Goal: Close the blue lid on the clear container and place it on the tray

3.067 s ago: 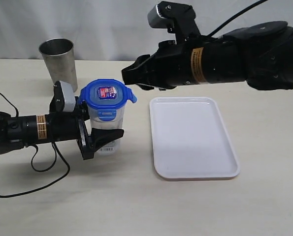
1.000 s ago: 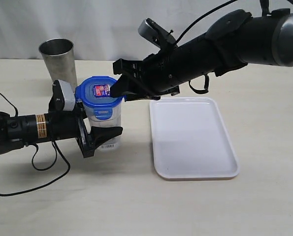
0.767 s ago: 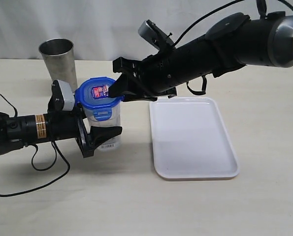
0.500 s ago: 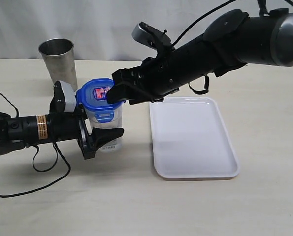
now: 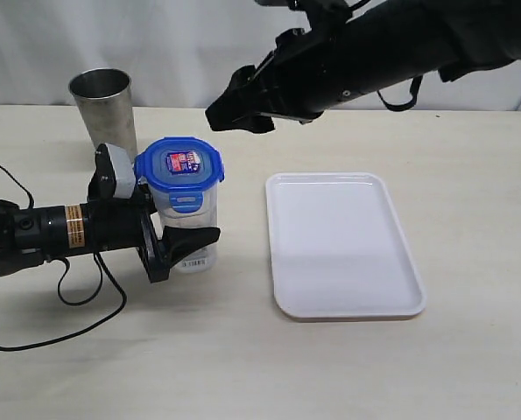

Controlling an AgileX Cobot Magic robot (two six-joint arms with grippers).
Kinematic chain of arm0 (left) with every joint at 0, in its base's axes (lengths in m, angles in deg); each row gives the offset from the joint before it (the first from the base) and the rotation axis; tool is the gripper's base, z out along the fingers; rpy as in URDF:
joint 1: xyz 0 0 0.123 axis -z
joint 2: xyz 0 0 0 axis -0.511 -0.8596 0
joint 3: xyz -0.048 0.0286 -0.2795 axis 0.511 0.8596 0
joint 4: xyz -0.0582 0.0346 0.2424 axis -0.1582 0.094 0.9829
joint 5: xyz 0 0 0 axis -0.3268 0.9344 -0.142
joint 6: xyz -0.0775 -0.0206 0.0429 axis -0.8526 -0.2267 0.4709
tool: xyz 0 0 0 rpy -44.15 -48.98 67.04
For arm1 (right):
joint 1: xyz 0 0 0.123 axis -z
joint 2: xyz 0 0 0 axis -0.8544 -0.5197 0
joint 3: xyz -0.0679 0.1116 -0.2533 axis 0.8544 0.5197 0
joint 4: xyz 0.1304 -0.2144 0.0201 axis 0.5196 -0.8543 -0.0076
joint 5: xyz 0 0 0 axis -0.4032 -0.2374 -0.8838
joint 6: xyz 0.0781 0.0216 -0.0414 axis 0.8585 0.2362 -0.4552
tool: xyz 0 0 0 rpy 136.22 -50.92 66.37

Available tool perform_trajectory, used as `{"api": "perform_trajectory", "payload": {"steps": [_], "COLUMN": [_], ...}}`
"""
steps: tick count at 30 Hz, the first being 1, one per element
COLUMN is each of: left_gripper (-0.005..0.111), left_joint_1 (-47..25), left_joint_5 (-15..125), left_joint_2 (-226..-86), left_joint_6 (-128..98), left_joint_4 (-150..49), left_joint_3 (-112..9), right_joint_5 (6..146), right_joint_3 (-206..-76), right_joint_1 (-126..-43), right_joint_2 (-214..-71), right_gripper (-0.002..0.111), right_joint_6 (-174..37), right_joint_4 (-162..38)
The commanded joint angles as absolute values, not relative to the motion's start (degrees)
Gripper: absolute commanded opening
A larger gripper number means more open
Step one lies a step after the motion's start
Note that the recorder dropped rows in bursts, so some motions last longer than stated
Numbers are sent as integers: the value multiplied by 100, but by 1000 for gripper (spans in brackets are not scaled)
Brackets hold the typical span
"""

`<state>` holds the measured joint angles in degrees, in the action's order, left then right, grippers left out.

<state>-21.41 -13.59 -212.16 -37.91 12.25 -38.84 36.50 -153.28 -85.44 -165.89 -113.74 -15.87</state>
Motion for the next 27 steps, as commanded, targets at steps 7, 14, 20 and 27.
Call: {"api": "perform_trajectory", "payload": {"steps": [7,14,20,27], "left_gripper": [0,0,0,0], "left_joint_1": [-2120,-2120,-2120,-2120], "left_joint_5": [-1516,-1516,-1516,-1516], "left_joint_2": [-21147,-21147,-21147,-21147], "left_joint_6": [-3826,-3826,-3826,-3826], "left_joint_4": [1138,1138,1138,1138], "left_joint_3": [-3890,-3890,-3890,-3902], "right_joint_5": [3778,3908,4387,4263], "right_joint_3": [-15320,-15320,-15320,-15320], "right_joint_1": [-10277,-10883,-10883,-10883], "right_joint_2": [-16182,-16629,-16886,-17093], "right_gripper": [42,39,39,39], "right_joint_6": [-12469,-10800,-10697,-10751], "right_joint_4": [-4780,-7396,-7457,-7497]}}
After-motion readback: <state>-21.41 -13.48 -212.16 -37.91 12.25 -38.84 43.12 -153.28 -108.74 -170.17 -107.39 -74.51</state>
